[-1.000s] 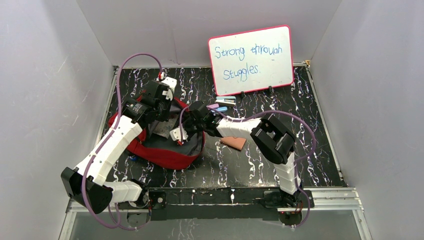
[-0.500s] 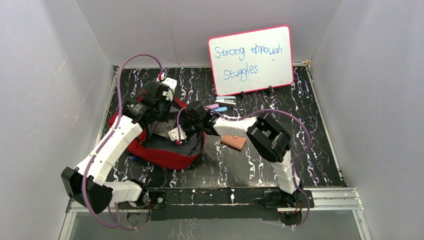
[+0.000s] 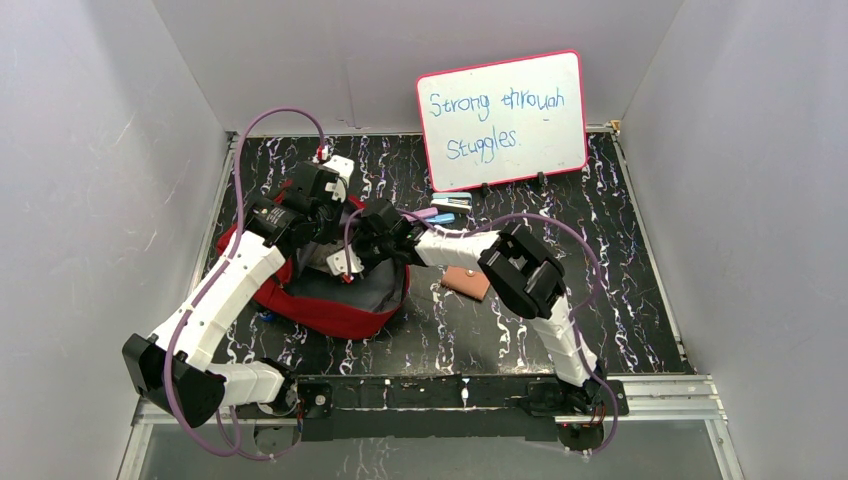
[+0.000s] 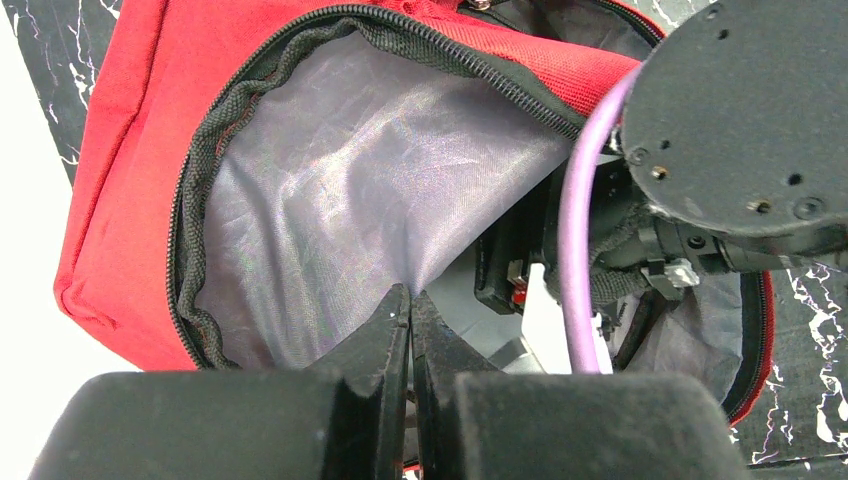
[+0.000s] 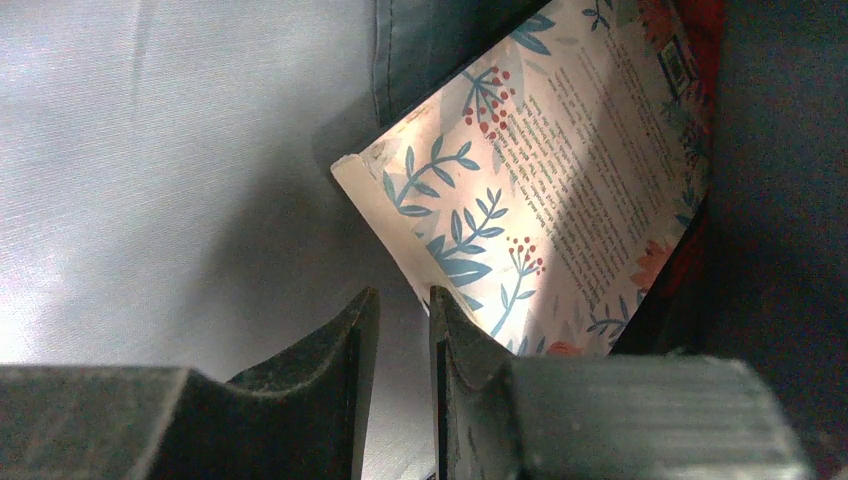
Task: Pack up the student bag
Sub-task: Place the book in the student bag, then adjust the student bag at the center of the board.
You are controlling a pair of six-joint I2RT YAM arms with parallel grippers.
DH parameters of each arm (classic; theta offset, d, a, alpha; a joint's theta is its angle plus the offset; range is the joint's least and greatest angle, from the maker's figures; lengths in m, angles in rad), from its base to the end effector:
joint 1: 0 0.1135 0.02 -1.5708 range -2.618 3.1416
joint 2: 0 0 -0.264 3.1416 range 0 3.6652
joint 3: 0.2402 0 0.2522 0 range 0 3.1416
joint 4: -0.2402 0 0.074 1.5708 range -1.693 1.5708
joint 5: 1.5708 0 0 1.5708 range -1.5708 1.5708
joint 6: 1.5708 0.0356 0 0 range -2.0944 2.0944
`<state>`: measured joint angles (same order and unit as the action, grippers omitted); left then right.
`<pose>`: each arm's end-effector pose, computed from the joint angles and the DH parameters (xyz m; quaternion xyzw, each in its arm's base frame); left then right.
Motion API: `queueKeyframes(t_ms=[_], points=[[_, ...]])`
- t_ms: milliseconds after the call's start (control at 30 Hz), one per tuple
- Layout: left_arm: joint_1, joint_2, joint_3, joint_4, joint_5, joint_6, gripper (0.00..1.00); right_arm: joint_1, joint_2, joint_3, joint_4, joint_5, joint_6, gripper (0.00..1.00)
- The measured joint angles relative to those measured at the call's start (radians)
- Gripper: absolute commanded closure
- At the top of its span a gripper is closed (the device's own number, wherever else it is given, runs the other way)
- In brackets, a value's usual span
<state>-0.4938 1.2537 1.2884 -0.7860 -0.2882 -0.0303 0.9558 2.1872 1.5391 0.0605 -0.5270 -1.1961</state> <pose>0.2332 -0.1141 0.3590 0.1528 0.8966 0.0251 0.4149 0.2689 0.4116 0.1708 -0.8074 0.2960 0.1733 0.4800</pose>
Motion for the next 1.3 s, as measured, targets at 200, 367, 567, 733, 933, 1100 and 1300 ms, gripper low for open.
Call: queueKeyframes(t_ms=[200, 367, 567, 733, 933, 1100, 1300], points=[[0.000, 0.000, 0.000, 0.000, 0.000, 0.000, 1.00, 0.000, 0.037, 0.043, -0.006, -0.001, 0.016, 0.67], [0.000, 0.000, 0.000, 0.000, 0.000, 0.000, 1.00, 0.000, 0.039, 0.044, 0.016, -0.006, 0.047, 0.67], [0.000, 0.000, -0.002, 0.002, -0.001, -0.007, 1.00, 0.000, 0.002, -0.055, 0.097, -0.019, 0.079, 0.62], [0.002, 0.000, -0.031, 0.023, -0.012, -0.027, 1.00, 0.000, -0.179, -0.297, 0.168, -0.029, 0.153, 0.54], [0.030, -0.002, -0.066, 0.051, -0.019, -0.055, 1.00, 0.000, -0.490, -0.550, 0.380, -0.051, 0.376, 0.41], [0.047, -0.016, -0.092, 0.073, -0.015, -0.065, 1.00, 0.000, -0.678, -0.686, 0.485, 0.045, 0.637, 0.40], [0.047, -0.027, -0.115, 0.106, 0.009, -0.067, 1.00, 0.000, -0.794, -0.705, 0.348, 0.300, 0.857, 0.34]])
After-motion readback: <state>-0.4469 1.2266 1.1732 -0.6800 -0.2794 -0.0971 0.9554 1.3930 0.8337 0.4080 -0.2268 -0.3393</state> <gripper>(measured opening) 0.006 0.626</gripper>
